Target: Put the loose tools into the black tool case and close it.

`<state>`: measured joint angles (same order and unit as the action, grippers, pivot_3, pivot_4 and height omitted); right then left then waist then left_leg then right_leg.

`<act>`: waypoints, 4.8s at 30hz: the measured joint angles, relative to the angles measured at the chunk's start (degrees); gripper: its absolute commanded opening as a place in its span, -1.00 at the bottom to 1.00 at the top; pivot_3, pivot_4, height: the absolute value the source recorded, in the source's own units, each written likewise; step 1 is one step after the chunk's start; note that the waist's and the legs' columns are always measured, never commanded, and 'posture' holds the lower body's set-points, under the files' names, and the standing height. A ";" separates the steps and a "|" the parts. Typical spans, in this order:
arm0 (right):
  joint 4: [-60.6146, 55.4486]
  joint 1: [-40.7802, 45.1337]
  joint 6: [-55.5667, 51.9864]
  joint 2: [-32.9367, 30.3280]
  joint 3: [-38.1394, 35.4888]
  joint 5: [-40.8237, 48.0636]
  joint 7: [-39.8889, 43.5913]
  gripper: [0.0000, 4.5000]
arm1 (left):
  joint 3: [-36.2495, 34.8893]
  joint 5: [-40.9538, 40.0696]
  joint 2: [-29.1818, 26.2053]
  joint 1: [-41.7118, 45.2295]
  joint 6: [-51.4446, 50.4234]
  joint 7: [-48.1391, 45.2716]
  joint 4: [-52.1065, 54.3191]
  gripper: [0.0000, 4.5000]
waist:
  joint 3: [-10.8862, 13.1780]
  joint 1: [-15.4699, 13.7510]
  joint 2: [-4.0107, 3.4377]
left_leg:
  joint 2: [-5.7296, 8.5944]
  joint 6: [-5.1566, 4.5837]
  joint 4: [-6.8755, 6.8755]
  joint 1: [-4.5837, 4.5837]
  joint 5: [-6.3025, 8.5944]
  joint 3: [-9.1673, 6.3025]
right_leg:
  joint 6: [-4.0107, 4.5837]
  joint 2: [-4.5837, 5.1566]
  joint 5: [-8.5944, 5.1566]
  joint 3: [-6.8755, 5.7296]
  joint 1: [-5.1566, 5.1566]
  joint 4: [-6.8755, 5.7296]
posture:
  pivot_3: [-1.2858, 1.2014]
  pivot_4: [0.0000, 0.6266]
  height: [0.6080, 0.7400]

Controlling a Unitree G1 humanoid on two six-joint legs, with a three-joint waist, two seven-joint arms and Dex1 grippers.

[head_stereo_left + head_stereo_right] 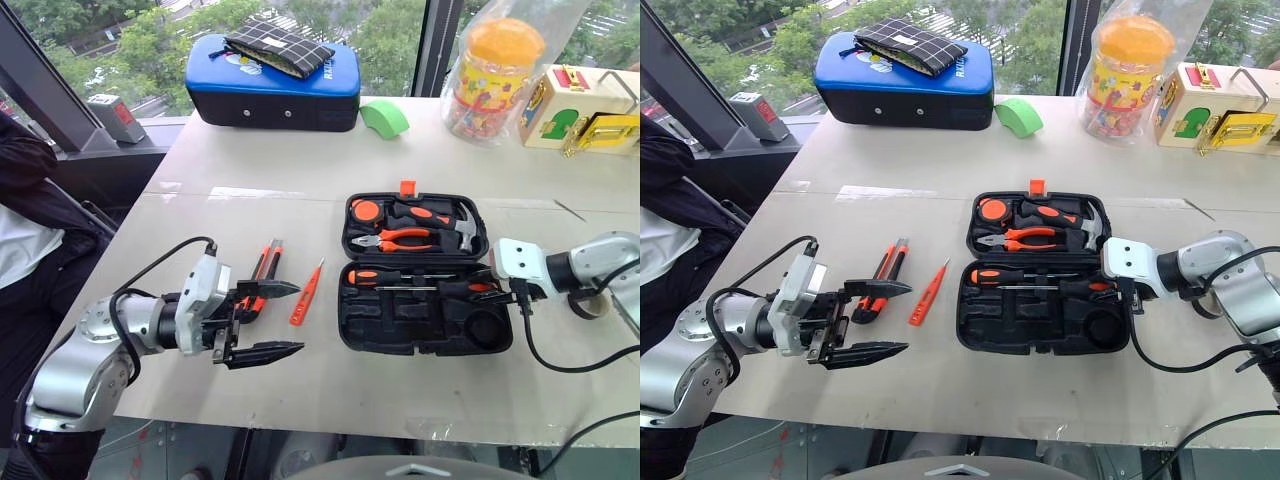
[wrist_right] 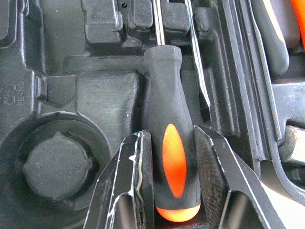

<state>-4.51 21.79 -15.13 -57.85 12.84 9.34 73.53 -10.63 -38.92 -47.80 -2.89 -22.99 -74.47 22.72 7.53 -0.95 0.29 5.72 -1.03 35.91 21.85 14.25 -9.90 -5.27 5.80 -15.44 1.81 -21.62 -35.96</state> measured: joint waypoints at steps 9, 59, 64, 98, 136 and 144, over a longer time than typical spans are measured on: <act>-5.54 -1.76 -9.51 1.69 -8.34 11.43 0.74 -0.09 | 0.70 1.24 0.01 0.33 0.81 -0.23 -1.35 1.00 | 0.05 0.42 -0.08 | -0.05 0.01 -0.13 -0.01 0.00 0.02 | 0.01 0.11 0.00 0.07 -0.01 0.02 | 0.03 -0.52 1.00; -40.13 -40.47 -9.17 9.58 -33.12 30.17 -17.64 0.99 | 6.53 9.06 17.21 -1.57 -28.47 55.98 15.57 1.00 | -0.31 -0.62 0.38 | -0.05 -0.13 0.14 -0.12 0.20 0.08 | 0.01 -0.20 0.01 0.18 0.01 -0.31 | 0.03 -0.52 1.00; -40.87 -42.13 -9.31 9.27 -35.90 30.57 -17.68 0.99 | 10.02 13.10 16.48 -1.72 -25.50 55.22 11.75 1.00 | -0.30 -0.68 0.36 | -0.06 -0.14 0.14 -0.11 0.21 0.10 | 0.01 -0.19 0.00 0.19 0.01 -0.30 | 0.03 -0.52 1.00; -42.49 -53.05 -7.92 11.34 -44.99 28.94 -16.13 1.00 | 27.55 20.86 5.85 24.88 1.40 11.09 -6.86 -0.82 | -0.19 -1.22 0.22 | 0.00 -0.15 0.17 -0.07 0.20 0.05 | 0.00 -0.15 0.01 0.06 0.07 -0.23 | 0.03 -0.52 1.00; -42.92 -56.34 -6.73 13.18 -48.72 27.07 -15.34 1.00 | 31.45 25.83 9.14 27.35 3.32 2.94 -14.62 0.16 | -0.23 -1.11 0.22 | -0.10 -0.14 0.27 -0.10 0.20 0.00 | -0.02 -0.25 0.00 0.08 0.06 -0.35 | 0.03 -0.52 1.00; -42.94 -56.20 -6.67 13.34 -47.72 26.54 -15.71 1.00 | 31.48 26.42 9.46 27.94 4.35 2.15 -14.41 -0.18 | -0.23 -1.21 0.22 | -0.09 -0.15 0.28 -0.09 0.20 0.01 | -0.03 -0.25 0.00 0.07 0.06 -0.36 | 0.03 -0.52 1.00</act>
<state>-47.45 -34.40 -21.80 -44.51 -34.89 35.88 57.81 20.85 -12.50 -38.34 25.04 -18.64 -72.33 8.31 7.30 -2.15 0.52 5.63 -1.17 36.19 21.75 14.45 -9.90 -5.29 5.55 -15.44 1.88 -21.56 -36.32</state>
